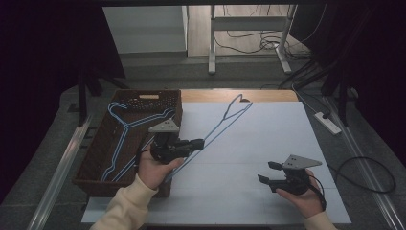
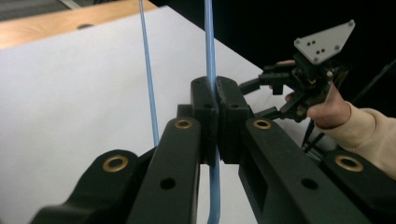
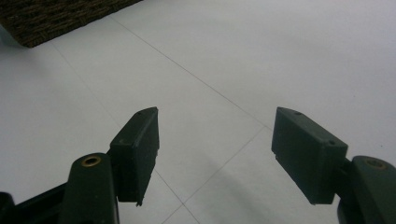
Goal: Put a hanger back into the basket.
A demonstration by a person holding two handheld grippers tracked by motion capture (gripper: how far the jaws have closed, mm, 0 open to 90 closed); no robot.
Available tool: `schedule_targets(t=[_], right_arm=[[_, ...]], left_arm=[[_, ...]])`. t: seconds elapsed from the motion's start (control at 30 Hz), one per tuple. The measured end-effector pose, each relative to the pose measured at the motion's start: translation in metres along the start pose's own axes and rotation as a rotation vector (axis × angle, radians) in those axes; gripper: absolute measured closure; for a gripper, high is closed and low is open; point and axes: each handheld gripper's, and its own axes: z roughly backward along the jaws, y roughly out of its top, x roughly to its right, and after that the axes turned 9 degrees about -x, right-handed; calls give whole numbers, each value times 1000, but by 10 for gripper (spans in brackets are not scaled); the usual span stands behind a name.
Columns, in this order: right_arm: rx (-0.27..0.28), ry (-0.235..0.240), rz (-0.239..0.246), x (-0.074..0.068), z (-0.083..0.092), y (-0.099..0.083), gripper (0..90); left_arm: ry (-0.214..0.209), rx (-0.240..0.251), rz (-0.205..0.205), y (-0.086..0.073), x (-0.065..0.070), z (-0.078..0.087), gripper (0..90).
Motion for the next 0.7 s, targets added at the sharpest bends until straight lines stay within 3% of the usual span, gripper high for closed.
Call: schedule_targets(t=[0.23,0.6,0.7], right_arm=[[3,-5,-6,1,0,0,332],[6,-4,-12,1,1,0,326],[0,1,-9,1,1,-1,320]], left_arm=[[12,56,38,-9,-21,31,872],[85,128,94,-28,-55,72,873],[83,143,96,-34,-63,81,872]])
